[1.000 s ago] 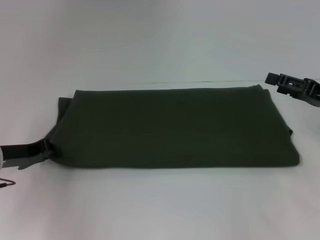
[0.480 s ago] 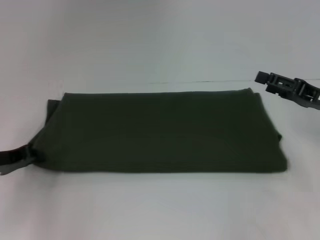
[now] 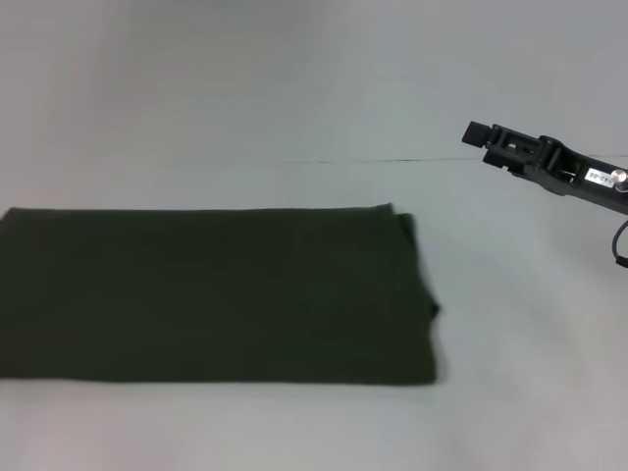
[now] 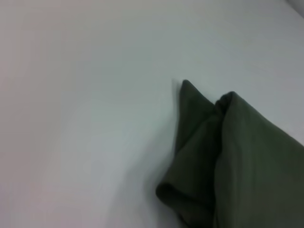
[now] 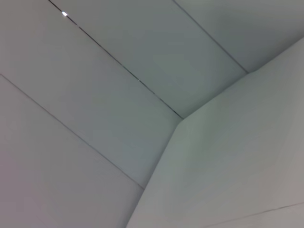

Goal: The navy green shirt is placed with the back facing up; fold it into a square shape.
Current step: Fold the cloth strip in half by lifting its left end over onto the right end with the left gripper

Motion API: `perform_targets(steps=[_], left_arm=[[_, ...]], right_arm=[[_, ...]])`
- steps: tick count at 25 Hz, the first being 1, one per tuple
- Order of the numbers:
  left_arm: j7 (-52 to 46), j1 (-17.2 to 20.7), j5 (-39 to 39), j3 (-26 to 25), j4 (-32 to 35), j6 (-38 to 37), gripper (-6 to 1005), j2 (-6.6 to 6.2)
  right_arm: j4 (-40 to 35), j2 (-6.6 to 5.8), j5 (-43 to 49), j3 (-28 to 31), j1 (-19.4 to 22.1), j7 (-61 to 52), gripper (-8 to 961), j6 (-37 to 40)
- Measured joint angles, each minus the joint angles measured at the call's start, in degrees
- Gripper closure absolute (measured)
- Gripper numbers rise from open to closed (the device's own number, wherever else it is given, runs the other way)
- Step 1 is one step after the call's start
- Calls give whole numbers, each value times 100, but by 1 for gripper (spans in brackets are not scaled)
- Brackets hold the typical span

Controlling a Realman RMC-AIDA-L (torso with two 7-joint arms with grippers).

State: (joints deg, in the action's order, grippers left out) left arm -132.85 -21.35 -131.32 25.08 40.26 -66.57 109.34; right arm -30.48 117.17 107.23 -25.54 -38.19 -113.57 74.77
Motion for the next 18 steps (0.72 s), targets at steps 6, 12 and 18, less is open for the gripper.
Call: perform_targets(steps=[6,12,18], left_arm=[[13,129,-467,-453,259,-80,955,-72],[0,0,-376,-518,605,-828,955,-90],[10,-705,495,-380,1429,-2449,956,480]], right_arm=[[7,13,-1,-6,-61,-13,133,-50],[7,15,-2,30,37,46,133,-76],[-86,-84,-28,63,358,145,133,105]])
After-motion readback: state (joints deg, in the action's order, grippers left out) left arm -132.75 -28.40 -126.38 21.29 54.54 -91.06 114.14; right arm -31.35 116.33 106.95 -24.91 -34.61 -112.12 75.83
